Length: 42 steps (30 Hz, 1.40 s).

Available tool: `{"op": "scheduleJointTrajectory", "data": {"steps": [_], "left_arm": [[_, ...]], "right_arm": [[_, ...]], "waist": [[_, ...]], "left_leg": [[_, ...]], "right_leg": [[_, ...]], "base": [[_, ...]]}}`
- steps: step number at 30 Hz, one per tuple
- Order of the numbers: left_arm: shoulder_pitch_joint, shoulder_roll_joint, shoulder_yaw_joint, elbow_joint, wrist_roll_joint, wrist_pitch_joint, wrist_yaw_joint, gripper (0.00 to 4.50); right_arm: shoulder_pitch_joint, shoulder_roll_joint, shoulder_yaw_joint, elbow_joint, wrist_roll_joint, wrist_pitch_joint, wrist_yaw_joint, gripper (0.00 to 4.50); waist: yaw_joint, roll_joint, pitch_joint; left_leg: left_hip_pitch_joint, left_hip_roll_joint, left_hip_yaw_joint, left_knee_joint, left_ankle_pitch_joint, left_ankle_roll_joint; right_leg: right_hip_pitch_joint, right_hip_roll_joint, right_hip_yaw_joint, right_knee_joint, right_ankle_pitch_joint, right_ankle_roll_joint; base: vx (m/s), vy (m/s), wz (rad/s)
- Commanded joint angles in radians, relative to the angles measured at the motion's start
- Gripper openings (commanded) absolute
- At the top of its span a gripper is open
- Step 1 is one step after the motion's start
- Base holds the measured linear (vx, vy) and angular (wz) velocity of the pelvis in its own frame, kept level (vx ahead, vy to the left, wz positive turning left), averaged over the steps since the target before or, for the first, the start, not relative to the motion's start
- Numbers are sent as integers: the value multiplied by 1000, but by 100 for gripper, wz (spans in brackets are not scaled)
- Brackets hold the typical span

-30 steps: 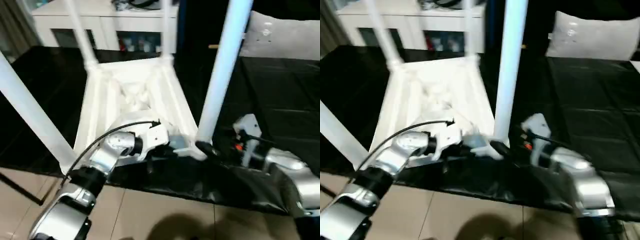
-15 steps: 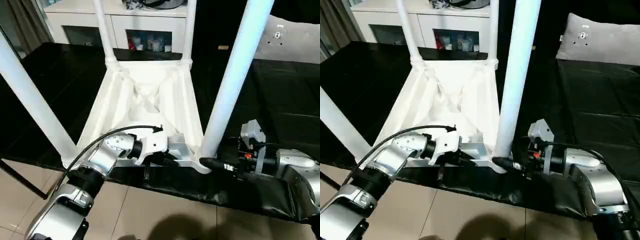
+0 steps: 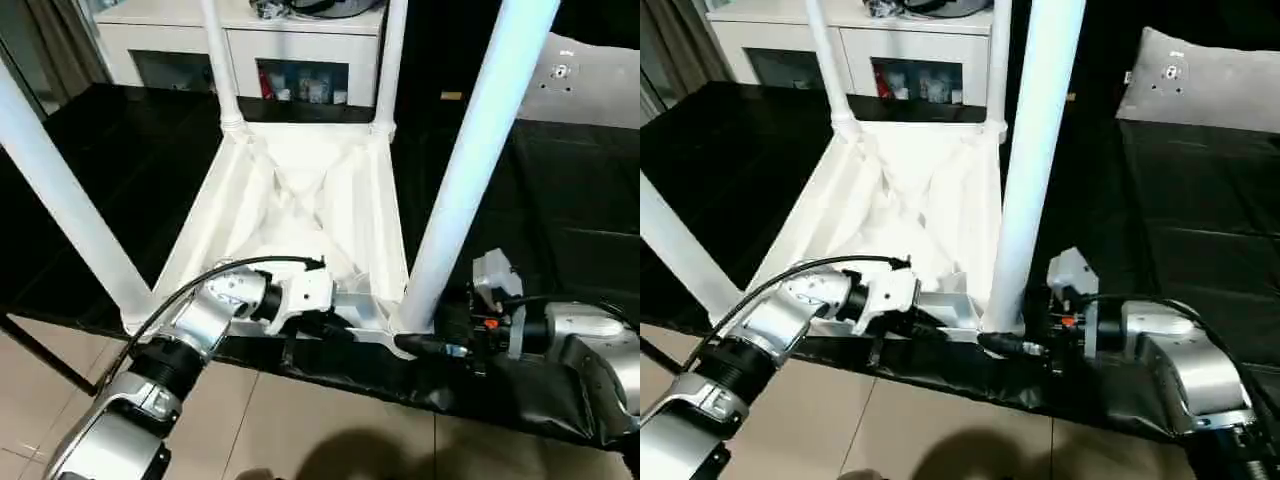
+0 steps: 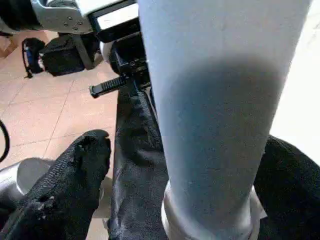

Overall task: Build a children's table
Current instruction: Rotate leg to tighten

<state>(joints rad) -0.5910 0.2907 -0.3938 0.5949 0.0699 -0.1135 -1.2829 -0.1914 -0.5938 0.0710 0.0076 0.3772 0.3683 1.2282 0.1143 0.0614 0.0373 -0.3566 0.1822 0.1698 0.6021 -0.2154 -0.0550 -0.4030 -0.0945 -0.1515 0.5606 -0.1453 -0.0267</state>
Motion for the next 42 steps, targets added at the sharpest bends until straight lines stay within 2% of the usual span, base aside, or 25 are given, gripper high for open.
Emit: {"op": "scheduleJointTrajectory", "data": {"steps": [1, 4, 5, 7, 10, 13, 14, 15, 16, 17, 18, 19, 24, 31, 33, 34, 35, 36, 37, 38, 39, 40, 41, 42], "left_arm": [[0, -3, -23, -43, -9, -13, -21, 0], [0, -3, -24, -43, -7, -13, -19, 0], [1, -3, -23, -44, -6, -12, -17, 0], [0, -3, -22, -42, -4, -12, -15, 0], [0, -3, -21, -42, -3, -12, -13, 0], [2, -1, -18, -43, -4, -10, -11, 0], [2, -1, -17, -43, -5, -10, -11, 0], [3, 0, -17, -44, -5, -9, -10, 0], [7, 2, -16, -45, -4, -8, -8, 0], [14, 4, -15, -47, -3, -5, -2, 0], [14, 4, -15, -47, -3, -5, -2, 0], [16, 4, -14, -48, -3, -3, 0, 0], [21, 2, -13, -54, -4, 4, 2, 0], [24, 0, -11, -56, -1, 14, 14, 0], [26, -14, -3, -67, -4, 51, 43, 0], [22, -34, 5, -66, -3, 79, 79, 0], [22, -34, 5, -66, -3, 79, 79, 0], [16, -54, 11, -64, 0, 108, 114, 0], [15, -57, 12, -63, 2, 110, 121, 0], [-12, -115, 29, -32, 32, 165, 256, 0], [-27, -146, 39, -10, 44, 190, 323, 0], [-40, -173, 47, 9, 53, 208, 381, 0], [-53, -199, 56, 28, 58, 221, 431, 0], [-62, -219, 62, 41, 60, 230, 467, 0]], "right_arm": [[-8, -4, 22, -10, 15, 20, 34, 407], [-9, -6, 27, -10, 19, 26, 39, 387], [-9, -6, 29, -9, 19, 26, 38, 364], [-12, -4, 31, -5, 17, 23, 37, 361], [-19, -1, 35, 3, 17, 21, 35, 325], [-23, 3, 40, 3, 18, 25, 33, 313], [-23, 3, 41, 3, 18, 25, 33, 289], [-23, 5, 42, 2, 18, 26, 32, 282], [-21, 9, 44, -1, 18, 26, 29, 279], [-16, 19, 47, -5, 19, 25, 22, 264], [-16, 19, 47, -5, 19, 25, 22, 264], [-14, 22, 47, -6, 19, 24, 20, 242], [4, 35, 60, -6, 9, 12, 6, 209], [28, 64, 63, -28, 11, 21, -35, 201], [31, 112, 52, -34, 6, 50, -122, 199], [22, 158, 39, -25, -8, 74, -211, 199], [22, 158, 39, -25, -8, 74, -211, 199], [10, 202, 26, -15, -23, 89, -293, 198], [8, 207, 24, -13, -26, 90, -304, 198], [-21, 306, -4, 5, -66, 120, -489, 198], [-31, 346, -11, 9, -87, 127, -563, 198], [-41, 384, -19, 17, -110, 124, -633, 198], [-50, 419, -30, 28, -129, 126, -701, 198], [-58, 445, -38, 38, -144, 125, -753, 198]], "waist": [[-1, -29, -67], [0, -28, -66], [0, -29, -65], [0, -32, -64], [-1, -33, -65], [0, -27, -66], [0, -28, -66], [0, -26, -67], [2, -18, -69], [1, -24, -70], [1, -23, -70], [1, -23, -69], [1, -24, -69], [-3, -26, -66], [-5, -26, -65], [-11, -19, -61], [-14, -21, -60], [-23, -25, -58], [-27, -24, -57], [-39, -23, -55], [-52, -20, -52], [-59, -22, -53], [-72, -20, -49], [-85, -23, -52]], "left_leg": [[-4, 54, -13, -62, -65, 130], [-3, 54, -12, -62, -68, 131], [-4, 53, -12, -63, -73, 129], [-3, 51, -11, -63, -77, 124], [-3, 53, -12, -63, -75, 124], [-3, 53, -13, -62, -68, 125], [-3, 53, -13, -62, -66, 126], [-4, 53, -13, -62, -62, 127], [-3, 54, -14, -61, -63, 125], [-3, 54, -14, -62, -68, 122], [-5, 54, -14, -62, -70, 121], [-5, 52, -13, -61, -73, 120], [-3, 54, -13, -63, -76, 115], [0, 52, -13, -66, -96, 106], [1, 51, -13, -67, -109, 100], [3, 52, -14, -71, -122, 82], [4, 49, -13, -71, -135, 76], [4, 45, -15, -73, -152, 59], [6, 43, -14, -72, -165, 55], [3, 40, -16, -72, -177, 46], [6, 36, -16, -70, -199, 31], [6, 34, -18, -68, -205, 20], [13, 26, -16, -62, -231, 17], [9, 22, -18, -59, -238, 22]], "right_leg": [[65, -72, 62, -58, -312, -111], [63, -73, 62, -59, -319, -113], [64, -73, 62, -61, -328, -111], [63, -73, 61, -63, -347, -103], [63, -72, 61, -63, -347, -100], [63, -72, 62, -61, -326, -106], [64, -72, 62, -60, -321, -107], [64, -72, 62, -59, -307, -112], [65, -72, 61, -58, -305, -114], [66, -72, 61, -58, -301, -116], [66, -73, 61, -58, -303, -118], [66, -72, 60, -59, -308, -116], [65, -72, 61, -60, -323, -110], [64, -73, 61, -66, -360, -96], [64, -72, 59, -69, -378, -91], [61, -72, 60, -75, -403, -87], [62, -70, 57, -77, -418, -83], [63, -71, 54, -83, -452, -68], [61, -69, 52, -85, -471, -62], [64, -69, 48, -91, -506, -45], [58, -64, 39, -100, -544, -28], [59, -65, 37, -103, -557, -20], [50, -61, 27, -117, -603, 1], [57, -63, 22, -121, -608, 15]], "base": [[0, 0, 0], [0, 0, 0], [0, 0, 0], [0, 0, 0], [0, 0, 0], [0, 0, 0], [0, 0, 0], [0, 0, 0], [0, 0, 0], [0, 0, 0], [0, 0, 0], [0, 0, 0], [0, 0, 0], [0, 0, 0], [0, 0, 0], [0, 0, 0], [0, 0, 0], [0, 0, 0], [0, 0, 0], [0, 0, 0], [0, 0, 0], [-52, 9, -3], [-52, 9, -3], [0, 0, 0]]}}
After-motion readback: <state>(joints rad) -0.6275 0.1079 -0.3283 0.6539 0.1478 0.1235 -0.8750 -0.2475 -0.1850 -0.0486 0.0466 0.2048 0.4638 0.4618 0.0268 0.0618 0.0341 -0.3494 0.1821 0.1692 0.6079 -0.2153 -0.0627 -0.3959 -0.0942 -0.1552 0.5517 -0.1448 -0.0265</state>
